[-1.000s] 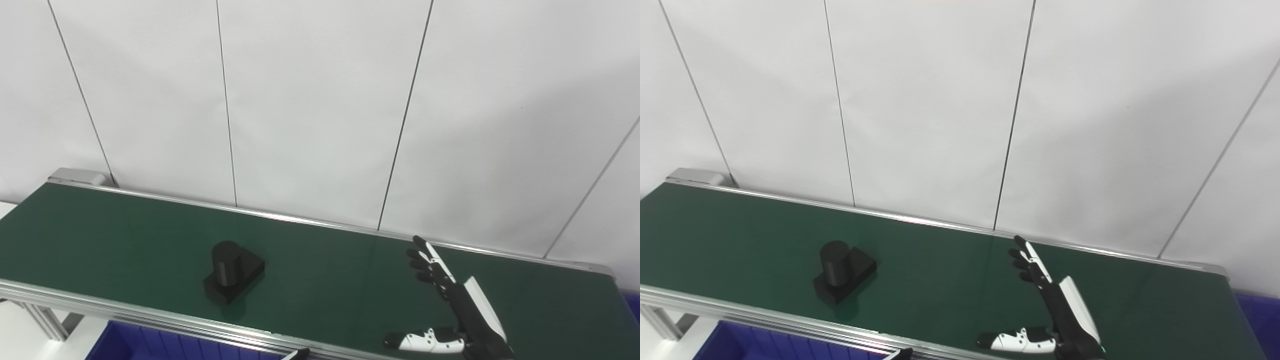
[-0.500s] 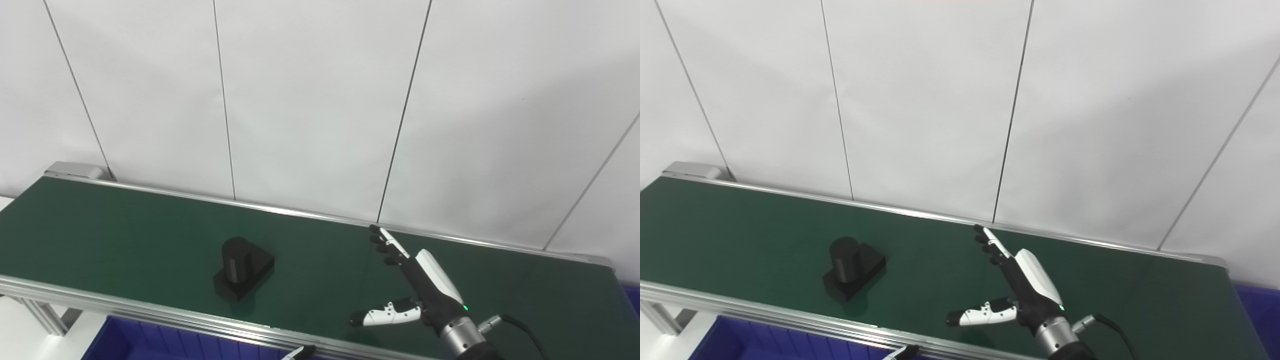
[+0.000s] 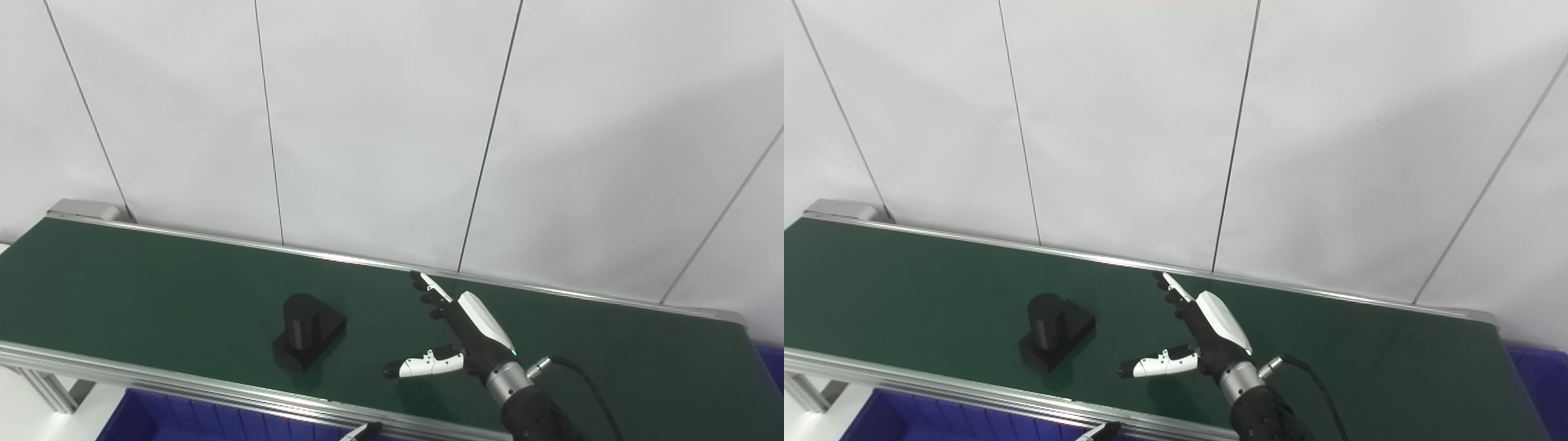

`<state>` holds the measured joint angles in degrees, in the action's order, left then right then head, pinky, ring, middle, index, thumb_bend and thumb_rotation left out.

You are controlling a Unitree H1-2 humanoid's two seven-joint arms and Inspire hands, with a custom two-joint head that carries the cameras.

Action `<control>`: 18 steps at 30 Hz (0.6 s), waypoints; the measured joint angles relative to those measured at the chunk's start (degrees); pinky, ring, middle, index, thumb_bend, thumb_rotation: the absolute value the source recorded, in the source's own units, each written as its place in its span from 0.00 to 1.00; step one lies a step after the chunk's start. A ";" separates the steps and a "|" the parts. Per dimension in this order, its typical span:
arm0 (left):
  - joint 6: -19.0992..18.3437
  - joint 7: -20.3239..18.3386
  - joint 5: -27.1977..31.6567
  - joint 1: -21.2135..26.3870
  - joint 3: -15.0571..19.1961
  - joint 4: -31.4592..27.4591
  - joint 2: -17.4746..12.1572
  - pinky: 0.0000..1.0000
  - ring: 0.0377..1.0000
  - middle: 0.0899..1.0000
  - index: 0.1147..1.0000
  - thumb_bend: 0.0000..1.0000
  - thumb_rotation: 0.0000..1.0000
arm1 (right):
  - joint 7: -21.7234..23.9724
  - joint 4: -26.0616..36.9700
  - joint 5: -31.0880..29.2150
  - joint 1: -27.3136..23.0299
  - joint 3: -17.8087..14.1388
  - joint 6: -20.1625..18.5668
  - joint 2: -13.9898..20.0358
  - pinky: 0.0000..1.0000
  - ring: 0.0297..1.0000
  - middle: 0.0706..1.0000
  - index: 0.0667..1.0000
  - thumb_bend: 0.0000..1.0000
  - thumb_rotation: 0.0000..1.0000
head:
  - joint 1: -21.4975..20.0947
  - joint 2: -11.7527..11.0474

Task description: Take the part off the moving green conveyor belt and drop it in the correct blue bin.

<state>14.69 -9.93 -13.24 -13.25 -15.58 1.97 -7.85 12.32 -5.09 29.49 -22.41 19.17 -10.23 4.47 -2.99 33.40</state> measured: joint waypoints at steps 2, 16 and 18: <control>-0.25 -0.08 -0.01 0.01 -0.09 -0.15 -0.01 0.83 0.90 0.94 0.93 0.90 0.24 | -0.31 -1.01 0.57 -0.56 0.29 0.00 -0.43 0.81 0.88 0.93 0.97 0.96 0.45 | 0.09 -0.09; -0.92 -1.03 -0.03 -0.10 -0.50 -1.56 -0.10 0.83 0.91 0.95 0.93 0.90 0.21 | -1.88 -8.78 1.57 -5.36 2.10 0.01 -2.93 0.80 0.90 0.96 0.97 0.97 0.48 | 0.26 0.26; -1.05 -1.05 -0.03 -0.10 -0.56 -1.59 -0.09 0.83 0.91 0.95 0.93 0.90 0.21 | -2.13 -10.55 2.11 -6.09 2.79 0.02 -3.29 0.80 0.90 0.96 0.97 0.97 0.49 | 0.26 0.53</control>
<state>13.64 -10.98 -13.27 -13.35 -16.13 0.38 -7.93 10.20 -15.63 31.61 -28.50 21.96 -10.21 1.18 -2.72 33.92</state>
